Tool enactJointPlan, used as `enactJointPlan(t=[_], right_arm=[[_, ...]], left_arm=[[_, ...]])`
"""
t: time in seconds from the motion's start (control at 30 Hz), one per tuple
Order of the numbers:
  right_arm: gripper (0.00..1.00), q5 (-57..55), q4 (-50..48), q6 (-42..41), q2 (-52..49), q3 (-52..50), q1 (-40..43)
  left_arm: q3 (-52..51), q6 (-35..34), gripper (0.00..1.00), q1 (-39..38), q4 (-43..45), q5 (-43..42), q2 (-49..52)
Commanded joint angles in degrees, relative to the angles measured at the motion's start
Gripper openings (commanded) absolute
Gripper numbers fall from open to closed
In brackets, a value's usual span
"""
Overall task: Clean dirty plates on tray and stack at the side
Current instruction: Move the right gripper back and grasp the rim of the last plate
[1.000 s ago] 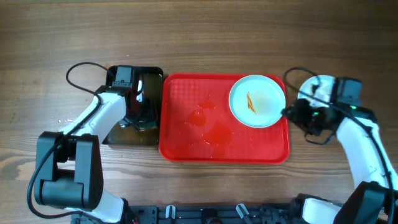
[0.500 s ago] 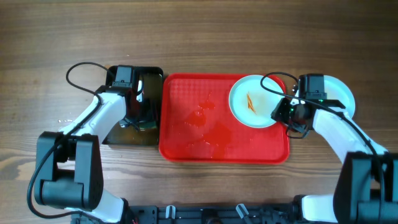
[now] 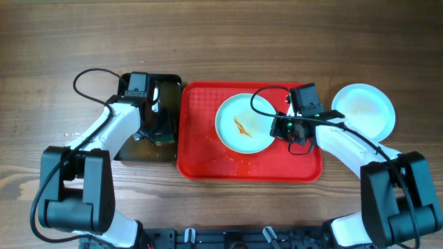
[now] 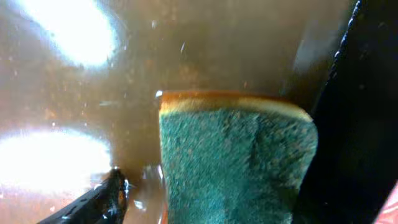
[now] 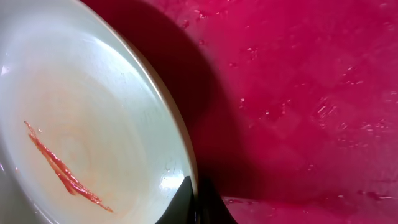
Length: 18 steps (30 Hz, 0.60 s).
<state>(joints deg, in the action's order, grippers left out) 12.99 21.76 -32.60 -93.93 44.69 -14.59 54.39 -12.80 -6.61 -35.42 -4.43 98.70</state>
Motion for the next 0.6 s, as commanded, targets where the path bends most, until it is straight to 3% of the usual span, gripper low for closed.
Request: enactJointPlan(t=[0.0, 0.03, 0.07, 0.17, 0.3, 0.33, 0.37, 0.43, 0.47, 0.57], right_arm=[[0.05, -1.16, -0.07, -0.92, -1.33, -0.57, -0.46], [0.05, -1.14, -0.07, -0.94, -1.33, -0.57, -0.46], [0.05, -1.16, -0.07, -0.94, -1.33, -0.57, -0.46], [0.05, -1.14, -0.02, -0.7, -1.33, -0.57, -0.46], [0.05, -1.14, 0.09, -0.52, -1.33, -0.57, -0.46], [0.05, -1.14, 0.09, -0.55, -1.33, -0.57, -0.46], [0.05, -1.14, 0.09, -0.52, -1.33, -0.57, -0.46], [0.05, -1.14, 0.09, -0.52, -1.33, -0.57, -0.46], [0.05, -1.11, 0.07, -0.52, -1.33, -0.57, -0.46], [0.05, -0.94, 0.11, -0.5, -1.33, -0.57, -0.46]], left_arm=[[0.68, -0.09, 0.44, 0.35, 1.62, -1.75, 0.63], [0.68, -0.09, 0.28, 0.35, 1.62, -1.75, 0.63], [0.68, -0.09, 0.06, 0.35, 1.62, -1.75, 0.63], [0.7, -0.07, 0.04, 0.37, 4.22, -1.68, 0.63], [0.7, 0.59, 0.17, 0.37, 10.51, 3.23, 0.63], [0.7, 0.57, 0.34, 0.35, 10.4, 2.93, 0.61], [0.7, 0.57, 0.39, 0.35, 9.11, 1.27, 0.63], [0.7, 0.55, 0.4, 0.35, 5.44, -2.64, 0.63], [0.7, 0.44, 0.47, 0.35, 2.45, -4.02, 0.63], [0.55, 0.35, 0.57, 0.35, -3.04, -4.07, 0.63]])
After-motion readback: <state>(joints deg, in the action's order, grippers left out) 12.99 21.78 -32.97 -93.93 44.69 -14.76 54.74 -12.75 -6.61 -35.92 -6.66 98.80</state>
